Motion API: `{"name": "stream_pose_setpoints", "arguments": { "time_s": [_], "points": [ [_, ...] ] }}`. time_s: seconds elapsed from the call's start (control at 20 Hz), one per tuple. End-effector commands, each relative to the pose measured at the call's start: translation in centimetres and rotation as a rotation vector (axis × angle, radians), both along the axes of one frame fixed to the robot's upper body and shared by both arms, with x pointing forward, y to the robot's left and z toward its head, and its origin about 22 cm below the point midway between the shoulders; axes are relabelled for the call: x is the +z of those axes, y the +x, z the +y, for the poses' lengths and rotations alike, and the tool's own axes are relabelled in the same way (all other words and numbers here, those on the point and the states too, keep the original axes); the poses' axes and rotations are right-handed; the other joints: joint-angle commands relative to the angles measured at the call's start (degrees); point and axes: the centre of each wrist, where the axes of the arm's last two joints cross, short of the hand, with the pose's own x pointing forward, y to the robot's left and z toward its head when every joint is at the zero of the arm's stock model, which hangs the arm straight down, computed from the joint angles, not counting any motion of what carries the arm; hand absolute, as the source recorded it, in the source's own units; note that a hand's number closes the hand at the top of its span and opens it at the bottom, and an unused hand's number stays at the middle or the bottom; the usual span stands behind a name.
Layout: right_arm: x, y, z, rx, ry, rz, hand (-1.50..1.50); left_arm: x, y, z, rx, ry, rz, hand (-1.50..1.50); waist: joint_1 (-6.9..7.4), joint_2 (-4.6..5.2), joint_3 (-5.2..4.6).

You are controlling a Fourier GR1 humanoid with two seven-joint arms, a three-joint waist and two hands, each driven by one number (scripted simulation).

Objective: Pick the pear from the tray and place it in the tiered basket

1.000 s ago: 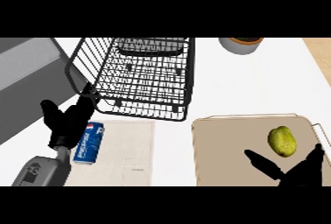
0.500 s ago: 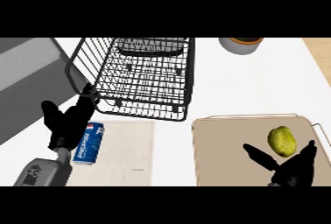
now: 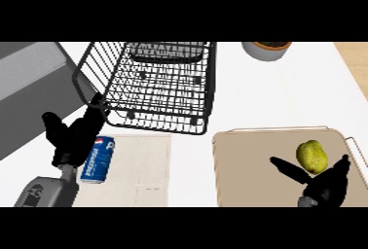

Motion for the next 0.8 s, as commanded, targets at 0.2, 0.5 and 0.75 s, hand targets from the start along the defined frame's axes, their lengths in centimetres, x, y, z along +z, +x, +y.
{"name": "stream_pose_setpoints", "arguments": {
  "time_s": [0.2,0.5,0.75],
  "points": [
    [-2.1,0.9,-1.2,0.016,0.01,-0.001,-1.5,0.1,-0.6,-4.1,-0.091,-0.029,-0.054,0.0,-0.07,0.09,0.54],
    [-2.1,3.1,-0.2,0.122,-0.059,-0.083,1.5,1.0,-0.5,-2.8,-0.106,-0.023,-0.051,0.0,0.28,0.09,0.55],
    [-2.4,3.9,0.9,0.128,-0.082,-0.072,1.5,1.8,0.2,-2.4,-0.085,-0.033,-0.058,0.0,0.21,0.11,0.5]
  ]
}}
